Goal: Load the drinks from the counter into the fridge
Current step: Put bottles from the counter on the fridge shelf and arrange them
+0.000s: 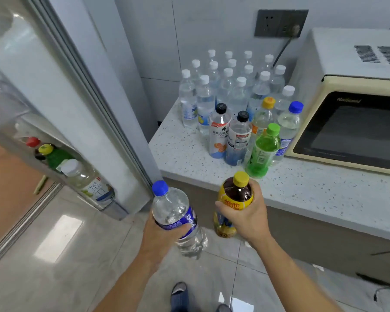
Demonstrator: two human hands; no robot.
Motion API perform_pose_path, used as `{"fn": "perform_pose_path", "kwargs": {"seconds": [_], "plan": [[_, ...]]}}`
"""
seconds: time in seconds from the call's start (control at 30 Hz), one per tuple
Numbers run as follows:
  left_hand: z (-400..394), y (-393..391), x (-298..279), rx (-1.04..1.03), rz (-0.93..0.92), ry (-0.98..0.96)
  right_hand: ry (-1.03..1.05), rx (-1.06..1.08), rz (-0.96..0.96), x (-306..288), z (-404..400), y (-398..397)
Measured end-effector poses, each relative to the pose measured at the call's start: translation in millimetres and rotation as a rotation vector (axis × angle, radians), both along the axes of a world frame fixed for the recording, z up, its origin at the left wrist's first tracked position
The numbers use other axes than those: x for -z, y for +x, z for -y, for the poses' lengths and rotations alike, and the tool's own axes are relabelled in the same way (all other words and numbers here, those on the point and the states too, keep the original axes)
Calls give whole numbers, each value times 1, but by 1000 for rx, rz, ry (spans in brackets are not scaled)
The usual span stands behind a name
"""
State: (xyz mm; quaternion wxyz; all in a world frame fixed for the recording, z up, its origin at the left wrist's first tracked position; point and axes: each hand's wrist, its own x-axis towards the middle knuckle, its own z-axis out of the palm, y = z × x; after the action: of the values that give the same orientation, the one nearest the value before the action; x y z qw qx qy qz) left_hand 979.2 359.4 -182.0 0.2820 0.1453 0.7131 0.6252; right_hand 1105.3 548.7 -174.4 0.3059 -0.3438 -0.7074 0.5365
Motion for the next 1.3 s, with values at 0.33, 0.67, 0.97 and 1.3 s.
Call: {"fn": "perform_pose_path", "kwargs": {"seconds": [0.33, 0.67, 0.97, 1.3], "plan": [[111, 18, 18, -308, 33, -150, -73, -276, 19, 28, 93, -20], [244, -6, 10, -572, 43, -109, -66, -502, 43, 24, 208, -78], [401, -55, 10, -724, 97, -22, -46, -567, 106, 21, 370, -151], [496, -166, 17, -868, 128, 23, -18, -586, 119, 22, 470, -256]]}}
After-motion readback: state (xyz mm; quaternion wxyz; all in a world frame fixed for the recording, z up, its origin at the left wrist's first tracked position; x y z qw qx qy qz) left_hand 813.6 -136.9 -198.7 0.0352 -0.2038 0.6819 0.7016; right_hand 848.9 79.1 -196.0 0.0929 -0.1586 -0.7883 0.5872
